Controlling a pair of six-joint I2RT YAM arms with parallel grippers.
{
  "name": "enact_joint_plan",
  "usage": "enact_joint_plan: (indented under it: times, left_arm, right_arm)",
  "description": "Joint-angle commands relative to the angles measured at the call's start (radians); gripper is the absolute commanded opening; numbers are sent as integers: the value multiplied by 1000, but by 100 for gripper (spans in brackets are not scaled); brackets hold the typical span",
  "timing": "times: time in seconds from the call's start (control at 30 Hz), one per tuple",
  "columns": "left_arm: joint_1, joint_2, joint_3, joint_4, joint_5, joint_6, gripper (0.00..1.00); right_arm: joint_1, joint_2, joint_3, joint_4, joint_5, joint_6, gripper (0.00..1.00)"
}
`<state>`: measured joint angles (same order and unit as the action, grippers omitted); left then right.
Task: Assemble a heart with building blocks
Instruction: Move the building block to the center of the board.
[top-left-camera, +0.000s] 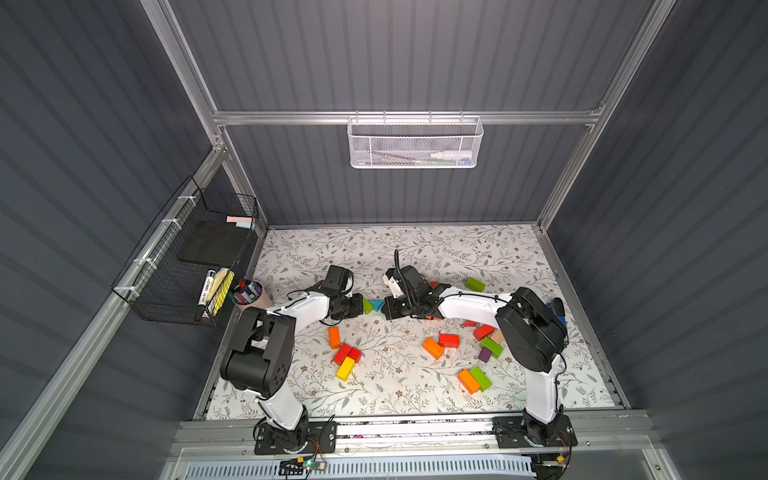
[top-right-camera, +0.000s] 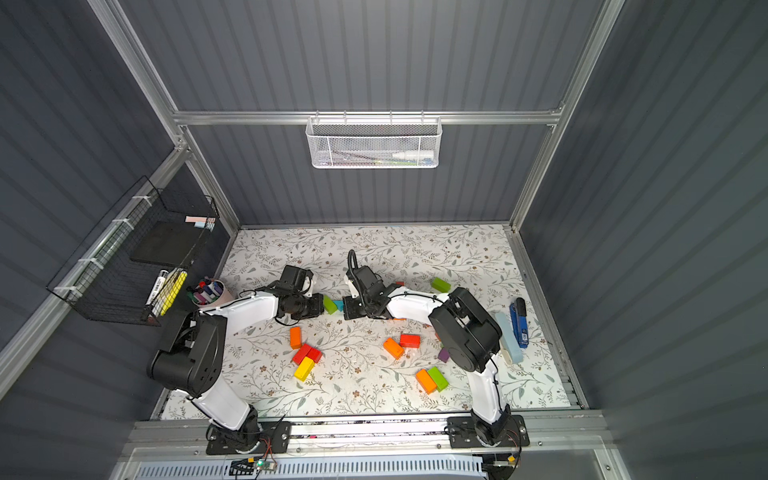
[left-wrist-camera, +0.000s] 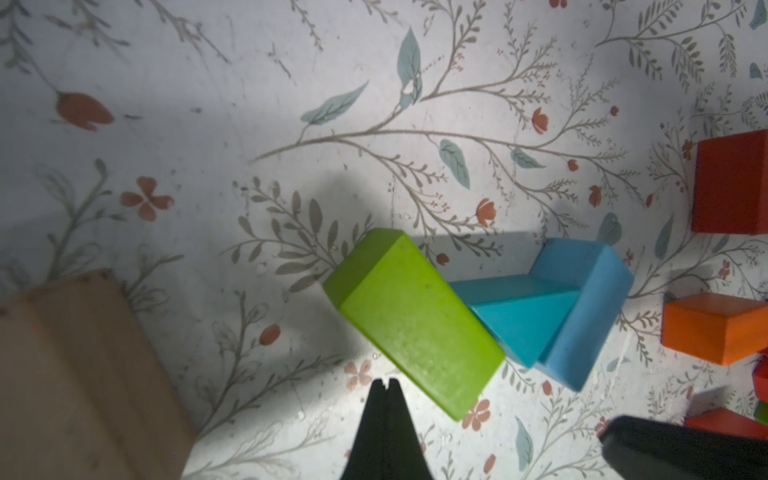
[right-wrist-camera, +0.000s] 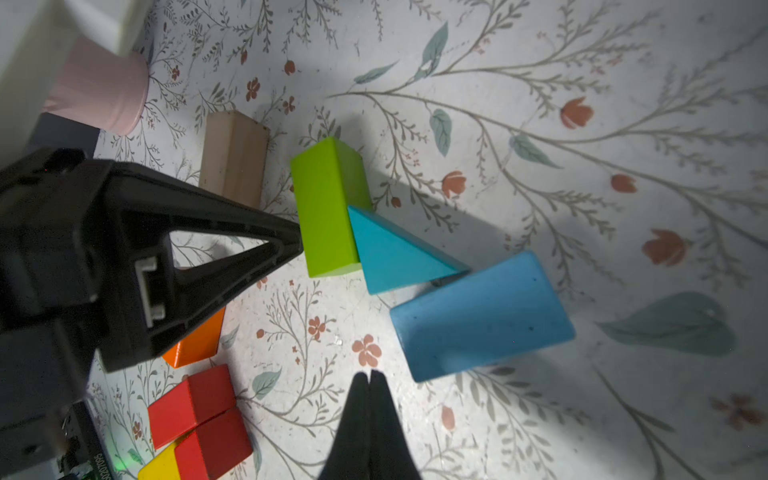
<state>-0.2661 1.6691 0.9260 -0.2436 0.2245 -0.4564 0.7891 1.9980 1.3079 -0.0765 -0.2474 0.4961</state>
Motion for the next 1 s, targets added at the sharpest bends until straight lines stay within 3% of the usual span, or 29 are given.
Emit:
enact_joint_plan:
  times: [0.0, 0.43, 0.8, 0.97]
  left_arm:
    - [-5, -51, 23, -61, -7, 18, 3]
    - [9, -161, 50, -172, -94, 7, 3]
    - [22, -177, 45, -163, -83, 12, 3]
    - [22, -183, 46, -159, -83, 11, 3]
  right_arm:
    - [7, 36, 30, -21, -4, -11, 0]
    - [25, 66, 66, -89, 62, -56, 0]
    - [29, 95, 121, -145, 153, -101, 0]
    - [29, 88, 119, -138, 109, -126, 0]
